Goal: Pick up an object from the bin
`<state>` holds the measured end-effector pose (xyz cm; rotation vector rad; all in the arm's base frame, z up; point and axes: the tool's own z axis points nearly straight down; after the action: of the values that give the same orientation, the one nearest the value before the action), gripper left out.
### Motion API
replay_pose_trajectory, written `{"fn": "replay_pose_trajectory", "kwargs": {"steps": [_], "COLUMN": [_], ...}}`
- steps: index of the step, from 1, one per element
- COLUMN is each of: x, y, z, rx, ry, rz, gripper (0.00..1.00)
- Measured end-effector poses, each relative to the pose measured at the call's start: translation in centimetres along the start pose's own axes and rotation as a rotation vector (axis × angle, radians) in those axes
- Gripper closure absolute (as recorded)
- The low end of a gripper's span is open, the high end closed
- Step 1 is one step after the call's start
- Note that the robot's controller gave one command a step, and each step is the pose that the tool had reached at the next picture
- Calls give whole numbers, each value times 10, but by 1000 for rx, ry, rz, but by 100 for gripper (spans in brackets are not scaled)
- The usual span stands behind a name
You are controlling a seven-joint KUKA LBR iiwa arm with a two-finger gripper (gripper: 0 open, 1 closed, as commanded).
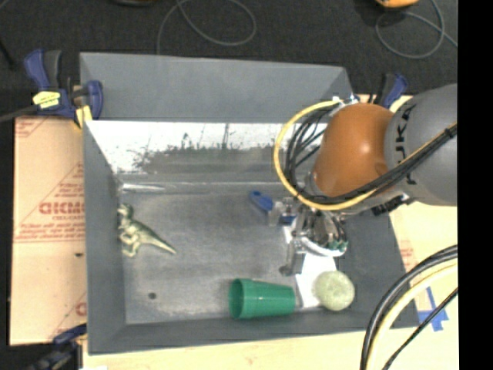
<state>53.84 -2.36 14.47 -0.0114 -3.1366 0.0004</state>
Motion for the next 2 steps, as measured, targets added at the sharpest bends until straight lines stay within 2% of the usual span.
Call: {"fn": "replay_pose_trajectory", "kwargs": {"steps": [1,2], "x": [-2,-47], "y": [0,-13], "z": [-5,48], "rx": [1,-2], "ry": [-8,-19], "rz": [-1,174], "gripper": [0,0]}}
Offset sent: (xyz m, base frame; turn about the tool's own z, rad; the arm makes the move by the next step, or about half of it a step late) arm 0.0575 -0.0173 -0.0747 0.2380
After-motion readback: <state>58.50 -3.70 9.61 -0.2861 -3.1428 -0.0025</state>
